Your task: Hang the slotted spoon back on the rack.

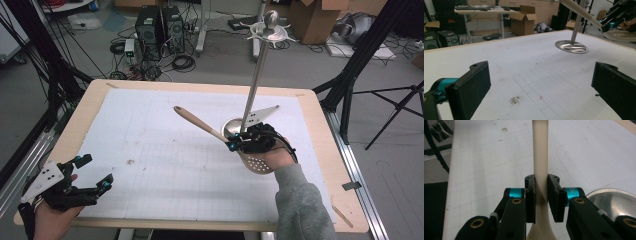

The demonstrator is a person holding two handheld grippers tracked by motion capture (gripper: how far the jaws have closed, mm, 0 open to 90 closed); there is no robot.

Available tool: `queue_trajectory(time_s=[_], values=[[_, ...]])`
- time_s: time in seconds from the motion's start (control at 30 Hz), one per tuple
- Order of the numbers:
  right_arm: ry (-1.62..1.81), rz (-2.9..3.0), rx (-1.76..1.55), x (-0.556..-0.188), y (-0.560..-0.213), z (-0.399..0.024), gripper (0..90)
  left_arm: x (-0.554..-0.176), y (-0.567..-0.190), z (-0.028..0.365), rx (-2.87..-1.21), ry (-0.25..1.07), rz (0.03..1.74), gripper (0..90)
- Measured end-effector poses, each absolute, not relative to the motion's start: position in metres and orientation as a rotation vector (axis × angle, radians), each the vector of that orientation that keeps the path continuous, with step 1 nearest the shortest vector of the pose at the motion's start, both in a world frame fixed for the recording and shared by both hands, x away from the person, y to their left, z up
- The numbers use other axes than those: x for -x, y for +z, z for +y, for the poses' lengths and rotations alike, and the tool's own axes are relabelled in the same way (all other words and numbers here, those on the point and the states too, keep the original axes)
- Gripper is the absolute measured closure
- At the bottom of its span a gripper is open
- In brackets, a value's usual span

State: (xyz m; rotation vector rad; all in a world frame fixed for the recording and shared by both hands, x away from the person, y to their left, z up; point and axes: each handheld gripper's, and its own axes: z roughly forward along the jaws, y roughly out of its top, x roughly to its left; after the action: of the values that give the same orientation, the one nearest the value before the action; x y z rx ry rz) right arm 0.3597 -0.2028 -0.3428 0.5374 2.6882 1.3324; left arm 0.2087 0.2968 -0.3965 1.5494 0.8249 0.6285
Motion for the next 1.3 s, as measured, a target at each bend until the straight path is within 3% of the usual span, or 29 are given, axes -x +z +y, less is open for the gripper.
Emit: queue_trajectory(time_s=[1.3], values=[[1.546, 2.464, -0.66, -0.329, -0.32, -0.308, 77.8, -0.218, -0.399, 0.286, -1.565, 0.591, 0.817, 2.5]])
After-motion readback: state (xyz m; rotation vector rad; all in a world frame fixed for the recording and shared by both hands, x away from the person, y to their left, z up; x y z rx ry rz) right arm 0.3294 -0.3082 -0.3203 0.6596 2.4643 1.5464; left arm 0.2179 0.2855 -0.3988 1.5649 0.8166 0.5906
